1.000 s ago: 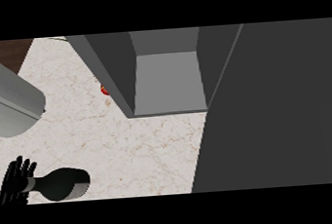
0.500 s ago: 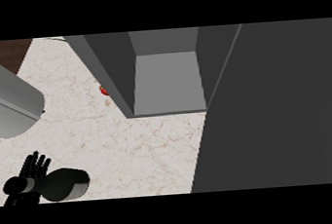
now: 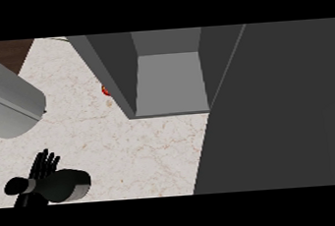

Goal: Pick up the wine, place it into the cabinet and close the cabinet

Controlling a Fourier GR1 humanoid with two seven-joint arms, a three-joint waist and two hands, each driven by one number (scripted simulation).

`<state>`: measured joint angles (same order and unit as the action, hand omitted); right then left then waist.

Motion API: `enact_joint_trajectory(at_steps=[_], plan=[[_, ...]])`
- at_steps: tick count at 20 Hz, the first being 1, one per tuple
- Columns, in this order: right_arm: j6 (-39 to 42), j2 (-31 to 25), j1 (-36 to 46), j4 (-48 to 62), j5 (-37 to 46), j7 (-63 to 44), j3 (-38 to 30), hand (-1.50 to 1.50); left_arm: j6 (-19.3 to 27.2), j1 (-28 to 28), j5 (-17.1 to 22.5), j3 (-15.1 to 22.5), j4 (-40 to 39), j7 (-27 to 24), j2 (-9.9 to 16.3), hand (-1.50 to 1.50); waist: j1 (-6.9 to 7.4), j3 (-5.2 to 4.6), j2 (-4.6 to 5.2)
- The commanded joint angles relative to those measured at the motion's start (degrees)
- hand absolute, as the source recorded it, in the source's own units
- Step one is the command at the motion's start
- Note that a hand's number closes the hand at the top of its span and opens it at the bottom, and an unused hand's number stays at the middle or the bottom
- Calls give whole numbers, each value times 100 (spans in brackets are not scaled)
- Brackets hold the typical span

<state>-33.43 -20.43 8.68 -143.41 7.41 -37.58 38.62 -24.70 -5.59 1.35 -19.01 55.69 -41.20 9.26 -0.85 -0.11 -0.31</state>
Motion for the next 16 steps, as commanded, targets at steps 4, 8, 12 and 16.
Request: enact_joint_trajectory(at_steps=[4, 8, 12, 16], plan=[[-140, -238, -407, -1055, 807, -312, 272, -150, -154, 283, 182, 5, -471, -496, -148, 150, -33, 0, -5], [-91, -297, -212, -902, 595, -266, 24, -150, -421, 150, 301, 5, -396, -638, 92, 150, 18, 3, 6], [-282, -387, -395, -1168, 942, -466, 427, -150, -43, 32, 89, 88, -322, -976, 107, 150, -15, -1, -15], [-223, -555, -424, -1178, 607, -239, 156, -150, 378, 193, -73, 302, -168, -1095, -137, 150, -4, 4, -3]])
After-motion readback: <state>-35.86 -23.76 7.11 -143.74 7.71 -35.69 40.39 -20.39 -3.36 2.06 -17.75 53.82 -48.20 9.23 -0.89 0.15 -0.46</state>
